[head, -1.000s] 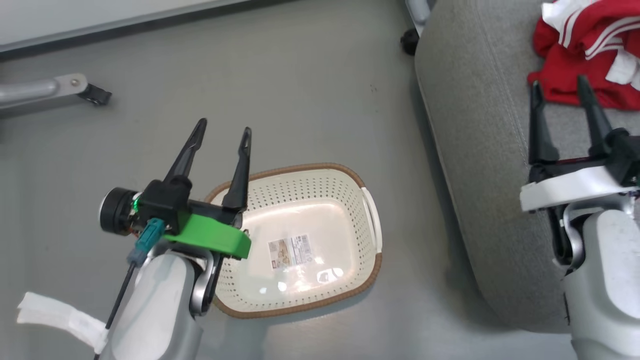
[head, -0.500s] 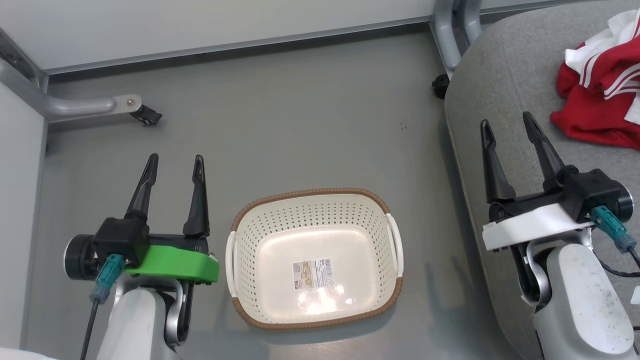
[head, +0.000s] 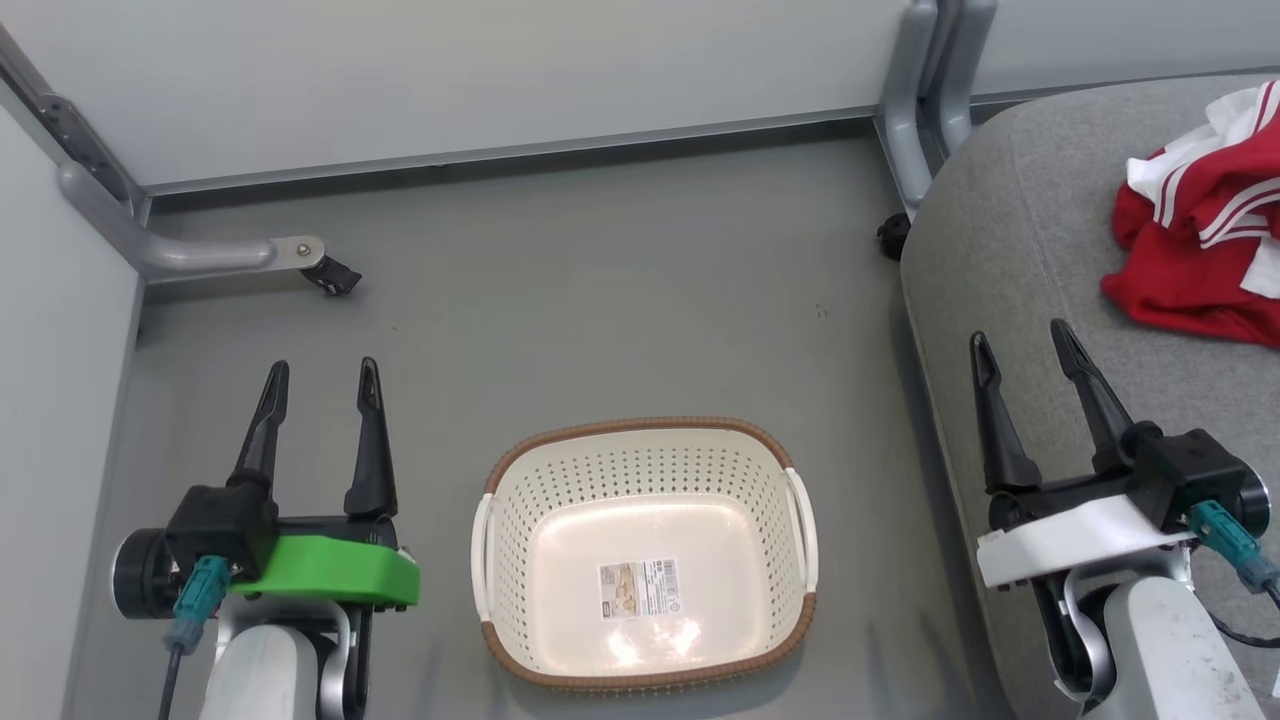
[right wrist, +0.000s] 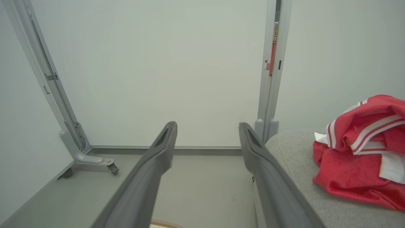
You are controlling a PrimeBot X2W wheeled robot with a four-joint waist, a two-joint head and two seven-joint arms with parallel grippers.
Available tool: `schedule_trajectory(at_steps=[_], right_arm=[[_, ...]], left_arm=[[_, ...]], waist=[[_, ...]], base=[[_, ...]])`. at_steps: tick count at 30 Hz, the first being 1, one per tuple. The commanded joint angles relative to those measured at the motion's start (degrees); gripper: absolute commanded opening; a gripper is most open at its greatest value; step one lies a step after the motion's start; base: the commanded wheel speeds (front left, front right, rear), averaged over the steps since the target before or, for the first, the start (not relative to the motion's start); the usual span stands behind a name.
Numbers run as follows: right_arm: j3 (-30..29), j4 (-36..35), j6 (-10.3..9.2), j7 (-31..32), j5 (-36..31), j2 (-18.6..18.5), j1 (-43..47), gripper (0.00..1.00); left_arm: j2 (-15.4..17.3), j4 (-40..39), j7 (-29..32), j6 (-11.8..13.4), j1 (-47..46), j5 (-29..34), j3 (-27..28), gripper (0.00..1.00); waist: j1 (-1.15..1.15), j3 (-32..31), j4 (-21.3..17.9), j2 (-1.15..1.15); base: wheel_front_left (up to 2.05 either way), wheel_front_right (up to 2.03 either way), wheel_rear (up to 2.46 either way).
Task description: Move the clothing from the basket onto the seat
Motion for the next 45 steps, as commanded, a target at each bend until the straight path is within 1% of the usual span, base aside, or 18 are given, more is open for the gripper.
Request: schedule_trajectory(at_steps=[1,15,26,37,38,42,45], right_arm=[[-0.22,-0.42,-0.04,-0.13,0.37,-0.15,1.33,1.00],[0.41,-1.09,-0.04,-0.13,1.86,-0.14,4.99,1.00],[0.22,-0.68,-0.04,-0.13,1.85,-0.15,5.60,1.00],[-0.09,-0.33,-0.04,-0.13,1.75,-0.14,5.19,1.00],[0.01,-0.48,0.00,0.00,1.74,0.02,4.83,0.00],[0.12,1.42,0.00,0.03,1.74,0.40,5.26,0.00],[0.03,1.93,0.00,0.70,4.59,0.43,5.38,0.00]], left_arm=[[-0.03,0.17,-0.02,0.17,1.11,0.38,0.35,1.00],[-0.11,1.85,-0.02,0.63,3.57,1.44,1.21,1.00],[-0.12,1.40,-0.02,0.51,3.97,1.27,1.41,1.00],[-0.12,1.72,-0.02,1.06,3.42,1.95,1.51,1.00],[-0.11,1.63,0.00,0.82,3.33,1.40,1.31,0.00],[-0.31,3.60,0.02,0.80,3.92,1.21,1.16,0.00],[-0.34,4.19,0.90,0.62,3.86,-1.67,1.60,0.00]], waist=[[0.00,-0.75,0.49,0.00],[0.00,-2.80,1.84,0.00],[0.00,-2.88,2.05,0.00],[0.00,-2.59,1.99,0.00],[0.00,-2.59,1.99,0.00],[0.00,-2.57,1.98,0.00],[0.00,-2.67,1.81,0.00]], base=[[0.00,0.00,0.00],[0.00,0.00,0.00],[0.00,0.00,0.00],[0.00,0.00,0.00],[0.00,0.00,0.00],[0.00,0.00,0.00],[0.00,0.00,0.00]])
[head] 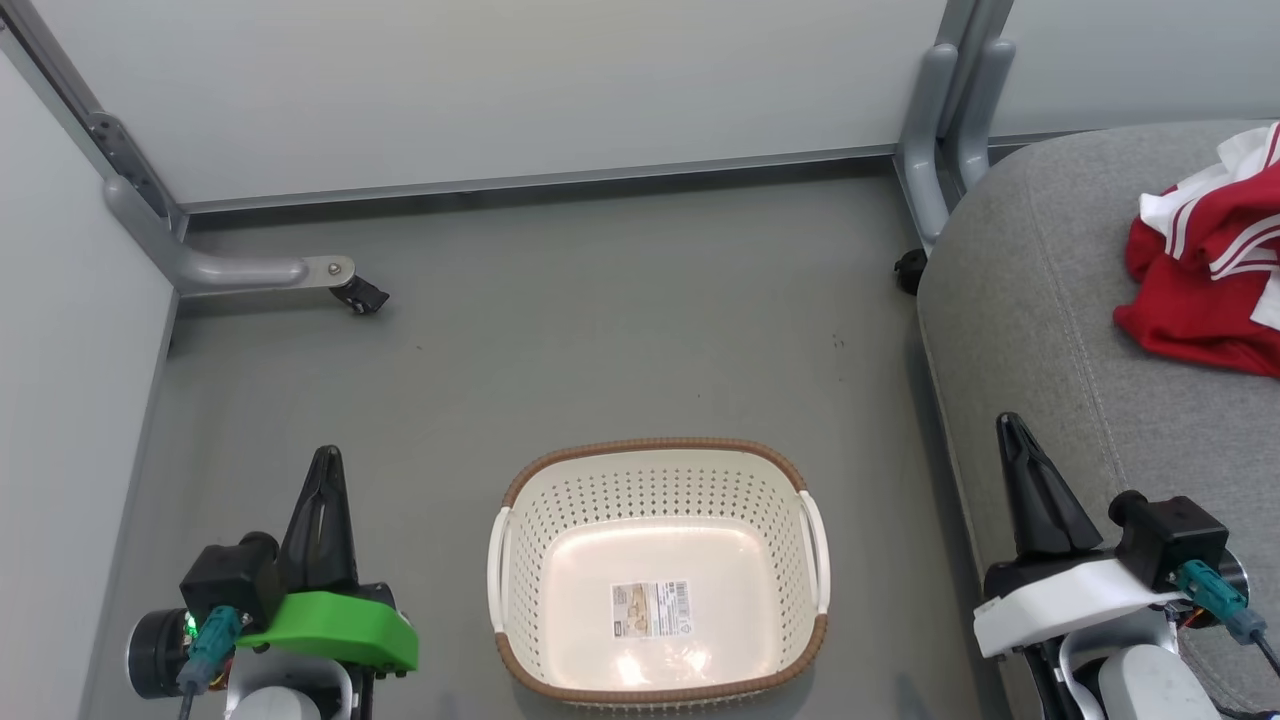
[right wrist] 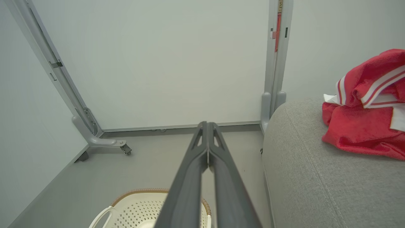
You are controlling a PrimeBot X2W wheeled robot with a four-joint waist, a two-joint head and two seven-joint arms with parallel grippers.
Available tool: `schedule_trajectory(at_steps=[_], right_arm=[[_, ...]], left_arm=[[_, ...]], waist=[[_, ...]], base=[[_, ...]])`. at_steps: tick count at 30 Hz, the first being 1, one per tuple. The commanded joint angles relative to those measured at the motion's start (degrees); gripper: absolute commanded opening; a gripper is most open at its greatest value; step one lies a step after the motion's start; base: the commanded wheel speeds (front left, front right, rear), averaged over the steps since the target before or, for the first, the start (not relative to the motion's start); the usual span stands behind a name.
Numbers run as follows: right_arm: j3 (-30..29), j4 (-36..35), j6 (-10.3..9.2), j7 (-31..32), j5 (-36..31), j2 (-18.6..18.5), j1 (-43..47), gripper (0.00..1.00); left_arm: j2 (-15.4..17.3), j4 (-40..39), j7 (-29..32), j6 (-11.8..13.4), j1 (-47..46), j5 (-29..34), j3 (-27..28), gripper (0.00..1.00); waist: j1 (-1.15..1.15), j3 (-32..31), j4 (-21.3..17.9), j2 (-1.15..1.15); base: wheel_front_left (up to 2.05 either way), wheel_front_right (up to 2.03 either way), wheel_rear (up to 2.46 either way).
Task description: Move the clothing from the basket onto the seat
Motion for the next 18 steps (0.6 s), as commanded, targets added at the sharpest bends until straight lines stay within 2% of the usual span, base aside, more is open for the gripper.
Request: schedule_trajectory(at_steps=[1,18], right_arm=[[-0.19,-0.63,0.00,0.55,2.97,-0.22,-0.58,0.00],[-1.20,0.83,-0.01,4.86,20.52,-0.60,-1.02,0.00]], left_arm=[[0.09,-0.71,0.70,-0.25,-0.61,-2.71,0.53,0.00],[0.15,-1.08,5.09,-1.39,-0.55,-20.16,2.20,0.00]], waist=[[0.00,-0.09,-0.13,0.00],[0.00,-0.72,-1.24,0.00]], base=[[0.00,0.00,0.00],[0.00,0.00,0.00]])
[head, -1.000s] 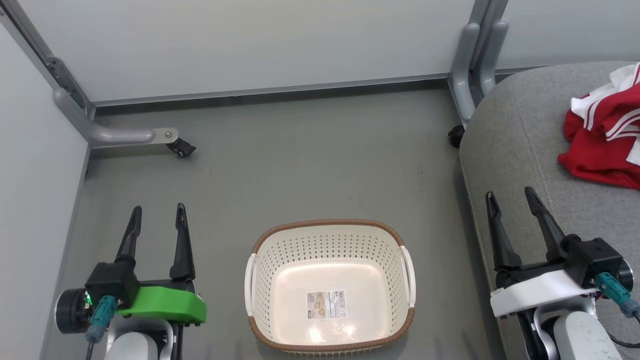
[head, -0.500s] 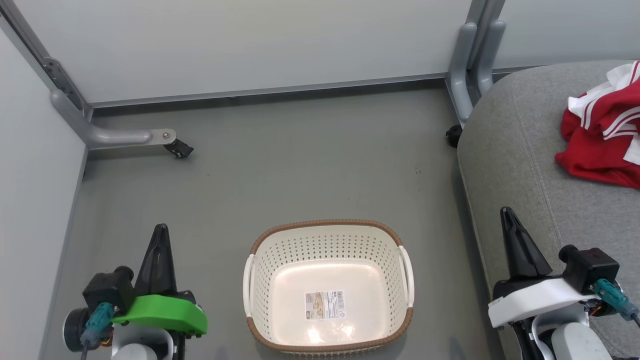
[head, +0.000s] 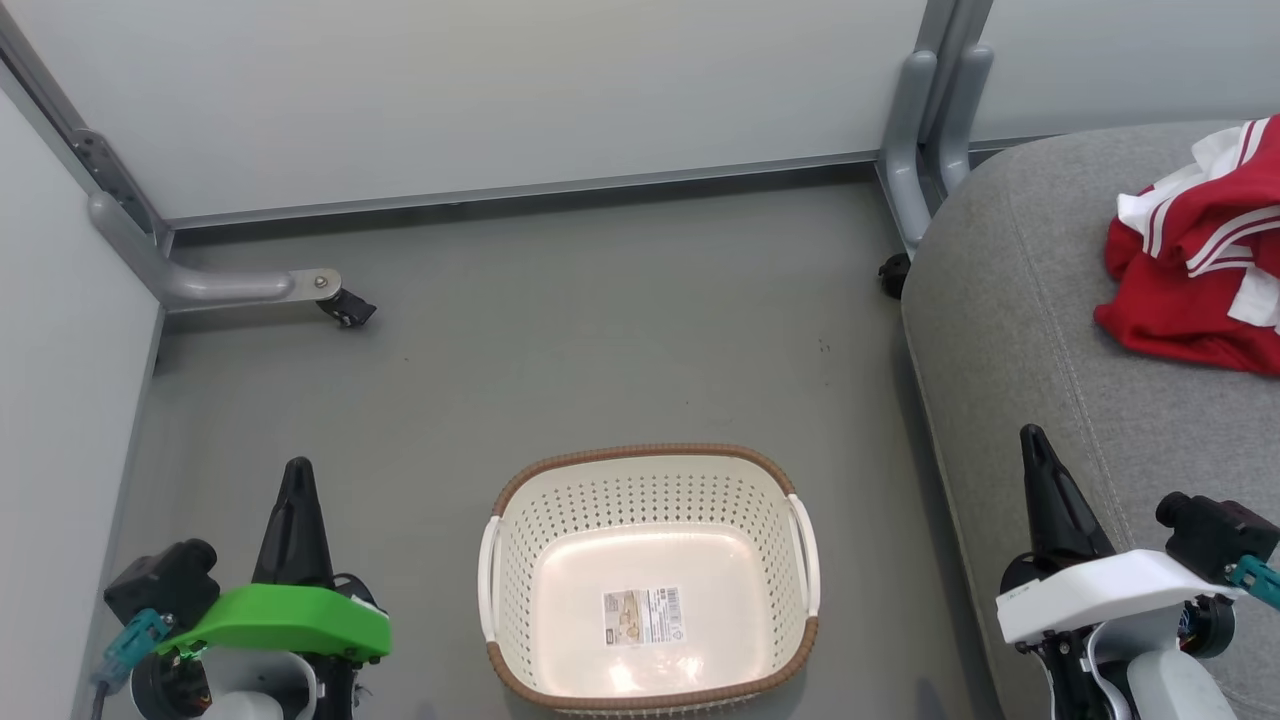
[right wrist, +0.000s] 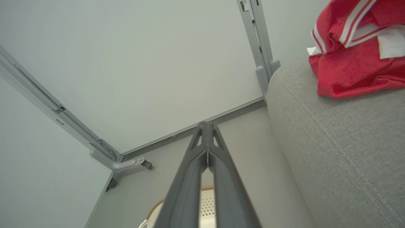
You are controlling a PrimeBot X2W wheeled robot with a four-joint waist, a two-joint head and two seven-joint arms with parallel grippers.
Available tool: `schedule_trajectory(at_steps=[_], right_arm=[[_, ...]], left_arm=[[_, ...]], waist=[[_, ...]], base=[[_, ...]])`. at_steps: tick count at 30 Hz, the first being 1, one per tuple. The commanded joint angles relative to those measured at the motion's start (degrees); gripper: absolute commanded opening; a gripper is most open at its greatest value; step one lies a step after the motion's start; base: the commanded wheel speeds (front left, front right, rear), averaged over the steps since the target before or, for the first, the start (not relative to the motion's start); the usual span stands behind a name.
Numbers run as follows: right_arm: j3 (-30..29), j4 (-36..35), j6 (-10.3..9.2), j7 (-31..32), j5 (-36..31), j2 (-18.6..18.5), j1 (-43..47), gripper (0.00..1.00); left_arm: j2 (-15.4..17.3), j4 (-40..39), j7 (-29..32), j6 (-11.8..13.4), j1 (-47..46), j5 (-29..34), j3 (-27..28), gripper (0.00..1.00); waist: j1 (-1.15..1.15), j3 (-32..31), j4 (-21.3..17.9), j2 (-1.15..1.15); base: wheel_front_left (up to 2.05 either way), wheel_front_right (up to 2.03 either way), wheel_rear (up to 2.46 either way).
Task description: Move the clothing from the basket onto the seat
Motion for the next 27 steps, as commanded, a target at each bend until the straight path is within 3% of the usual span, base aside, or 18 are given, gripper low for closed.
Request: schedule_trajectory(at_steps=[1,27], right_arm=[[-0.36,-0.50,-0.01,0.55,2.43,-0.44,-1.04,0.00],[-1.75,1.23,-0.01,5.85,23.29,-0.74,-1.57,0.00]], left_arm=[[0.18,-0.91,0.46,-0.56,-0.56,-2.46,0.46,0.00],[0.27,-1.12,5.91,-1.92,-0.72,-23.38,2.64,0.00]], waist=[[0.00,-0.07,-0.11,0.00],[0.00,-1.05,-1.82,0.00]], base=[[0.00,0.00,0.00],[0.00,0.00,0.00]])
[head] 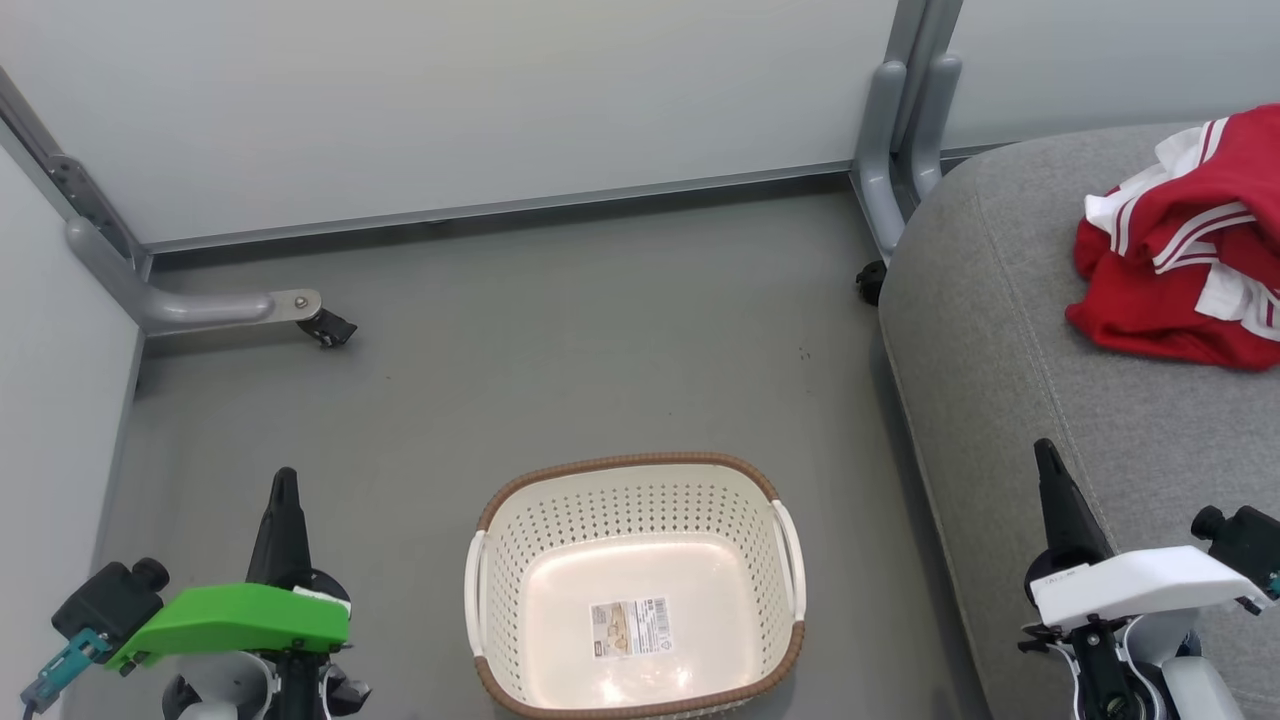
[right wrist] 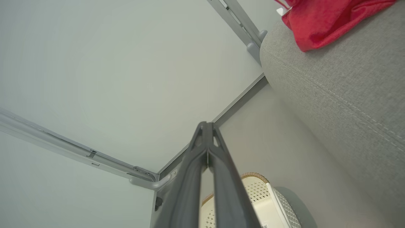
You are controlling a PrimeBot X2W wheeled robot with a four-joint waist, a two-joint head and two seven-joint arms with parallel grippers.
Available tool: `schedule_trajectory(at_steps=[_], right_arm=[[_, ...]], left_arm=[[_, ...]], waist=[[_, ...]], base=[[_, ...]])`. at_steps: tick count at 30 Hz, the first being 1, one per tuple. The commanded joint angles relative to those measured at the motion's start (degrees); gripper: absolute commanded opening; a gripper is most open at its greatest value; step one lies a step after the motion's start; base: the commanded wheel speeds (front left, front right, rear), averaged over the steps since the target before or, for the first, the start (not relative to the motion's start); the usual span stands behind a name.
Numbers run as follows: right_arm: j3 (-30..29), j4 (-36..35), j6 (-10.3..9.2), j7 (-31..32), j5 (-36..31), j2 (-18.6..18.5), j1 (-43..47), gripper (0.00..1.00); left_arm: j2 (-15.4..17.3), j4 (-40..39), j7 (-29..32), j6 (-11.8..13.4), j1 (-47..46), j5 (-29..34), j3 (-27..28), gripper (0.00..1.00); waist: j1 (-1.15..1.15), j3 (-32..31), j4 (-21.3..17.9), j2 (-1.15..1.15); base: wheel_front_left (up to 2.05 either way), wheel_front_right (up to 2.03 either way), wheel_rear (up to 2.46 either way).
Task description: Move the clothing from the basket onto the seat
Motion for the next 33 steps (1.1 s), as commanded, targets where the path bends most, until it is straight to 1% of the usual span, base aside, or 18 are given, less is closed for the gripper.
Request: schedule_trajectory(at_steps=[1,17,33], right_arm=[[-0.35,-0.32,0.00,0.46,1.92,-0.47,-1.24,0.00],[-1.10,0.57,0.00,3.14,12.15,-0.55,-1.48,0.00],[-1.79,1.36,-0.01,5.52,21.00,-0.60,-1.58,0.00]], left_arm=[[0.26,-0.77,0.48,-0.43,-0.71,-2.04,0.49,0.00],[0.32,-0.86,3.15,-1.13,-0.82,-12.38,1.52,0.00],[0.37,-0.91,5.51,-1.67,-0.89,-21.27,2.49,0.00]], waist=[[0.00,-0.08,-0.12,0.00],[0.00,-0.68,-1.17,0.00],[0.00,-1.28,-2.22,0.00]], base=[[0.00,0.00,0.00],[0.00,0.00,0.00],[0.00,0.00,0.00]])
